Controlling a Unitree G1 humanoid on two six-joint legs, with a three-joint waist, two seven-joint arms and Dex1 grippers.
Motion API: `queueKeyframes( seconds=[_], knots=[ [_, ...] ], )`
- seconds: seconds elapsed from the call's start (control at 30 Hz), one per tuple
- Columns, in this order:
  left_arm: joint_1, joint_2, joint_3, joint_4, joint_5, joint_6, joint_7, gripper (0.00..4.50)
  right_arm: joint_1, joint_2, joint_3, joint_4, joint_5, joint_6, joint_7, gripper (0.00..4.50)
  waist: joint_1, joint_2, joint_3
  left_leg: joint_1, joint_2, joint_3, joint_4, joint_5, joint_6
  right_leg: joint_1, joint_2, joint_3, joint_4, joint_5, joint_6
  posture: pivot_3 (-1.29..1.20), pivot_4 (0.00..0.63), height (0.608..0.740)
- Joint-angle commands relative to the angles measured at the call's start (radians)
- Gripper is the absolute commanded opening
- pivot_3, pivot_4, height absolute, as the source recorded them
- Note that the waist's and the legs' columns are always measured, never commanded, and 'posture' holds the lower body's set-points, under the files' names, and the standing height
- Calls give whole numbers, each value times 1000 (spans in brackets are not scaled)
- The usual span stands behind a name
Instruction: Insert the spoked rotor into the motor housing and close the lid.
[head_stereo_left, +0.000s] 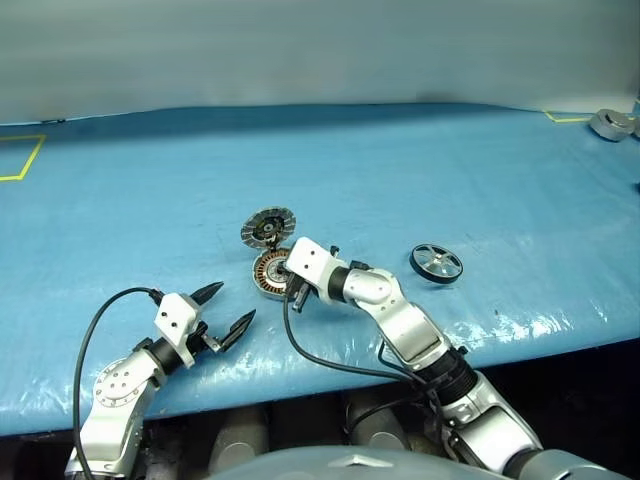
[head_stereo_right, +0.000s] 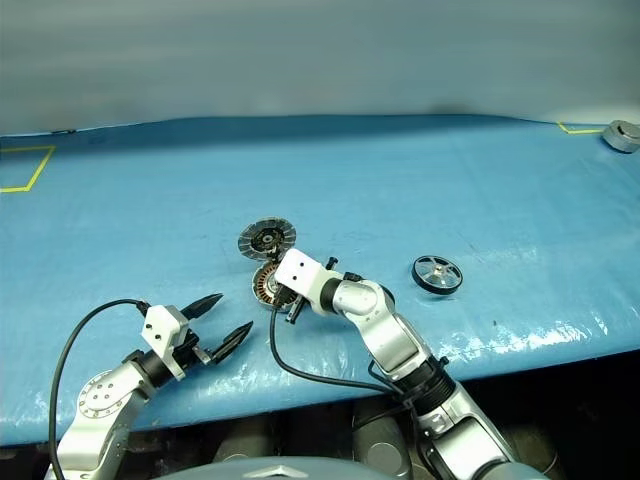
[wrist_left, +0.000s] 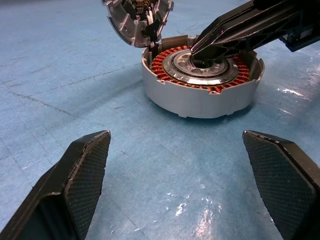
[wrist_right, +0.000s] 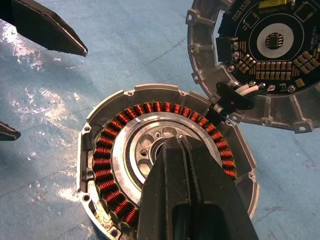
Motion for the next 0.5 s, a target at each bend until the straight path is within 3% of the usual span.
queueKeyframes(
  seconds=[0.03, 0.5],
  knots=[
    [6, -4, 2, -7, 3, -18, 2, 4500, -17, 8, -11, 13, 6, 6, -3, 45, 0, 0, 0, 0, 0, 0, 0, 0, 0, 0, 0, 0, 0, 0, 0, 0, 150, 740],
    [10, -9, -5, -11, 7, -17, 8, 4500, -20, 2, 5, 108, 3, 21, -4, 45, -2, 1, -1, 3, 1, 0, 1, 0, 0, 2, 1, 0, 0, 1, -1, 0, 150, 740]
  ],
)
